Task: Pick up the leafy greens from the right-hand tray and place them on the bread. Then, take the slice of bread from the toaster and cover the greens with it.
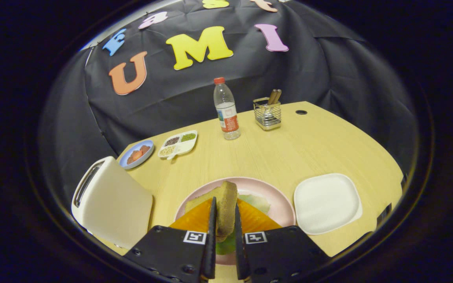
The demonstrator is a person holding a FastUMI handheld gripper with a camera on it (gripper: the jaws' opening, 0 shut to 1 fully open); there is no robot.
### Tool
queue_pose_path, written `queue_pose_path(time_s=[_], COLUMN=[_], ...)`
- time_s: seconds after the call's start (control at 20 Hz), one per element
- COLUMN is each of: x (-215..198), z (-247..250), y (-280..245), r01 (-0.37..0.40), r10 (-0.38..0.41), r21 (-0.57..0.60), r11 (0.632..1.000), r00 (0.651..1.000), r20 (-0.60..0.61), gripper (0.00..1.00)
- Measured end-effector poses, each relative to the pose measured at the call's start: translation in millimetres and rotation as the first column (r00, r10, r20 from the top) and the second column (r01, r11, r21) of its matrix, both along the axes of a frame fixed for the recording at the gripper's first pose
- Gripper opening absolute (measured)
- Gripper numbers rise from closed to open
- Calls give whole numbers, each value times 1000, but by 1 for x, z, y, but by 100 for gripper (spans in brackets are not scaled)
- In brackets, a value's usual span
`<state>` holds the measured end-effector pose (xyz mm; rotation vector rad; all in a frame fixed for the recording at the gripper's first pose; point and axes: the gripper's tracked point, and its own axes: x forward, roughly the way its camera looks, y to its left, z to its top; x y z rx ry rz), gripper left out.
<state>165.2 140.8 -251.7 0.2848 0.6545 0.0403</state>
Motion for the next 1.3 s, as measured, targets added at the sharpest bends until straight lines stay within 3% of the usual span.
queue_pose_path(time_s=[0.05,0.15,0.4,0.65,0.85,1.15,1.2,1.3], x=[0,2,-2,-11,-35,-88,-98,-120], z=[0,-8,-16,6,38,121,134,160], y=[-2,-14,-31,-52,-40,-49,-53,-63], r01=[-1,7,35,78,14,41,56,103], r10=[1,-6,-29,-44,28,36,28,-3], r21=[6,-23,-69,-184,-181,-197,-198,-201], r11=[1000,1000,997,980,983,979,979,974], r00=[1000,999,997,982,974,928,918,895], r20=[23,48,77,183,224,370,395,445], gripper=[21,34,43,64,82,92,96,97])
